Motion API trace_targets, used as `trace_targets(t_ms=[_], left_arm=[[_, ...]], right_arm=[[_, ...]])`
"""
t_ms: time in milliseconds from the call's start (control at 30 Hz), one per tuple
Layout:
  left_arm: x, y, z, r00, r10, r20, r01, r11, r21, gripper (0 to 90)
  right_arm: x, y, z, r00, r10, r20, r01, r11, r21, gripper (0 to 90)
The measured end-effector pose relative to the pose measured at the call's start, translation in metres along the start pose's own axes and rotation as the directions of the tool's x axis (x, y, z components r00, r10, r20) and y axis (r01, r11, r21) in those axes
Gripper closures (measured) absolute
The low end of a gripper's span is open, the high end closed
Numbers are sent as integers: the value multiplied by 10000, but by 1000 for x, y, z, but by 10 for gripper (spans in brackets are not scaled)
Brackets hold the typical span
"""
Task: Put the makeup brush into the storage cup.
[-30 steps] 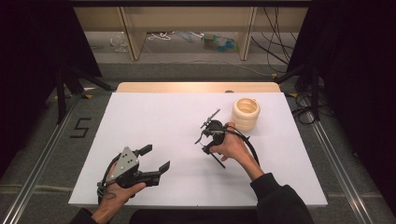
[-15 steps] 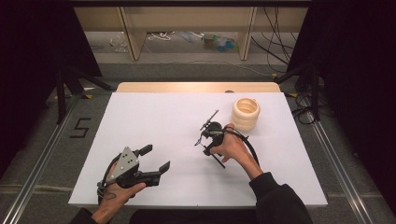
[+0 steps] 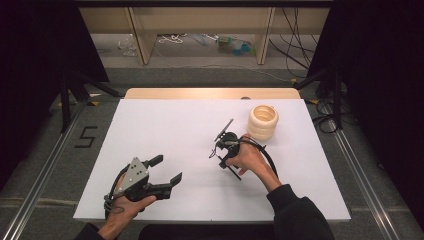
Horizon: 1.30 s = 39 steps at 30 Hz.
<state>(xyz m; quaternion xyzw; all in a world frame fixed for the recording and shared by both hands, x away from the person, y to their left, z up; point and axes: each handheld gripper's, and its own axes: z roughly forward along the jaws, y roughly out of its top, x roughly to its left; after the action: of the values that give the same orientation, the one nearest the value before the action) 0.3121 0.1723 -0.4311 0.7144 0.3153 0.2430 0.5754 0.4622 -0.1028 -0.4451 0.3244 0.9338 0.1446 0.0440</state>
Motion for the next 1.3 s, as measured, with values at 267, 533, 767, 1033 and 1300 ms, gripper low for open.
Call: trace_targets(t_ms=[267,533,767,1033,1300], left_arm=[[0,0,0,10000,10,-5,-10,10000,0,158],[0,0,1,10000,-5,69,6,9999,-121,158],[0,0,0,10000,11,-1,-11,10000,1,158],[0,0,0,10000,12,1,-12,10000,-4,158],[0,0,0,10000,7,1,-7,10000,-17,158]], right_arm=[[1,-1,2,9999,-103,-74,105,9997,227,502],[1,-2,4,9998,-89,-154,96,9990,448,542],[1,-2,5,9998,-47,-184,57,9987,499,578],[1,-1,7,9997,-2,-250,17,9980,628,612],[0,-1,8,9995,-47,-328,74,9965,834,648]])
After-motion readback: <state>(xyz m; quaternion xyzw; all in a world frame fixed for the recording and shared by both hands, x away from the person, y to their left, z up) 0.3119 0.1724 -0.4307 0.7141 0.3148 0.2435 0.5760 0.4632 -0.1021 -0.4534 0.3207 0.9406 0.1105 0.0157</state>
